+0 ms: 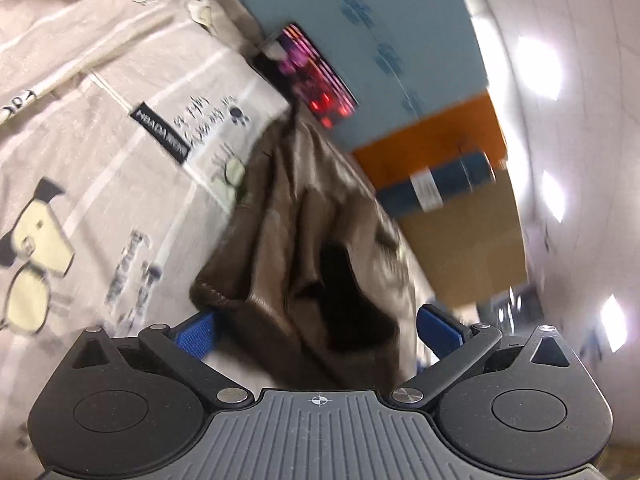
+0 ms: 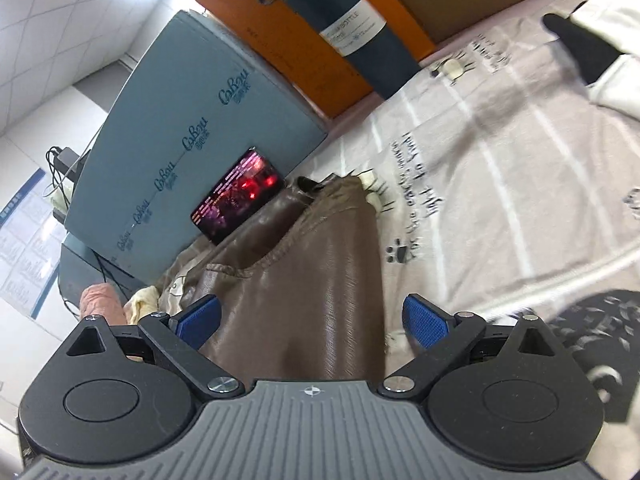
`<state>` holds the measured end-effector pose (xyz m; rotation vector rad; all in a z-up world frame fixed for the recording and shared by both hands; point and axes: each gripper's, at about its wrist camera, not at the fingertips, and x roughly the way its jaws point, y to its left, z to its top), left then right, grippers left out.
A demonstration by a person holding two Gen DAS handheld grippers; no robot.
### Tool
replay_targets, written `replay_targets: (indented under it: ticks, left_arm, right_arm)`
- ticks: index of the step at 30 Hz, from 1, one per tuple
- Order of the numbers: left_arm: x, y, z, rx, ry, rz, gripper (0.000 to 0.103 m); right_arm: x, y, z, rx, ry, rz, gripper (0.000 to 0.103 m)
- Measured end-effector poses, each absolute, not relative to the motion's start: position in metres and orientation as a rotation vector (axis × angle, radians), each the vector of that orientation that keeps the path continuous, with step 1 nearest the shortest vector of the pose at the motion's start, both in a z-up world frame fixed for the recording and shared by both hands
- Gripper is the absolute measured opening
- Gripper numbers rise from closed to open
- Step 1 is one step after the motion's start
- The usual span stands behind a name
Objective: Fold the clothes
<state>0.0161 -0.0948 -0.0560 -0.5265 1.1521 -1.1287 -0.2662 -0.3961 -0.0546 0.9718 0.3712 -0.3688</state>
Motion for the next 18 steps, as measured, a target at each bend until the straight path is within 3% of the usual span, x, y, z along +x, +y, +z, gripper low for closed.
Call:
replay_targets:
  ticks: [4,6,8,9,10,12,13,14,18]
  left_arm:
    - [0.016,-0.107,-0.06,-0.543,1.1,-1.123,0.103]
    - [0.013,-0.113,-0.061,-0.528,1.043,-1.141,0.103]
    - [0.01,-0.118,-0.061,-0.512,0.986,-1.158,0.103]
    - [0.008,-0.121,-0.062,-0.504,0.958,-1.166,0.1]
    - [0.006,-0.123,-0.062,-0.495,0.93,-1.174,0.096]
    - [0.003,-0.125,-0.062,-0.42,0.883,-1.156,0.069]
    - [0.001,-0.127,-0.063,-0.382,0.863,-1.155,0.06]
    - [-0.001,-0.129,-0.064,-0.345,0.844,-1.153,0.045]
    - [-0.009,-0.129,-0.06,-0.27,0.762,-1.169,0.029]
  right_arm:
    - [-0.254,-0.396,-0.056,0.983,0.379,-0.336,0.09]
    - [-0.251,-0.392,-0.057,0.96,0.383,-0.34,0.078]
    - [-0.251,-0.39,-0.062,0.94,0.379,-0.364,0.056]
    - [-0.252,-0.389,-0.064,0.932,0.372,-0.378,0.051]
    - [-0.253,-0.389,-0.067,0.929,0.355,-0.388,0.044]
    - [-0.255,-0.389,-0.071,0.933,0.326,-0.391,0.038]
    - [-0.255,-0.389,-0.073,0.928,0.315,-0.393,0.035]
    - [-0.256,-0.387,-0.073,0.916,0.306,-0.395,0.031]
    - [-0.26,-0.383,-0.071,0.877,0.258,-0.365,0.02]
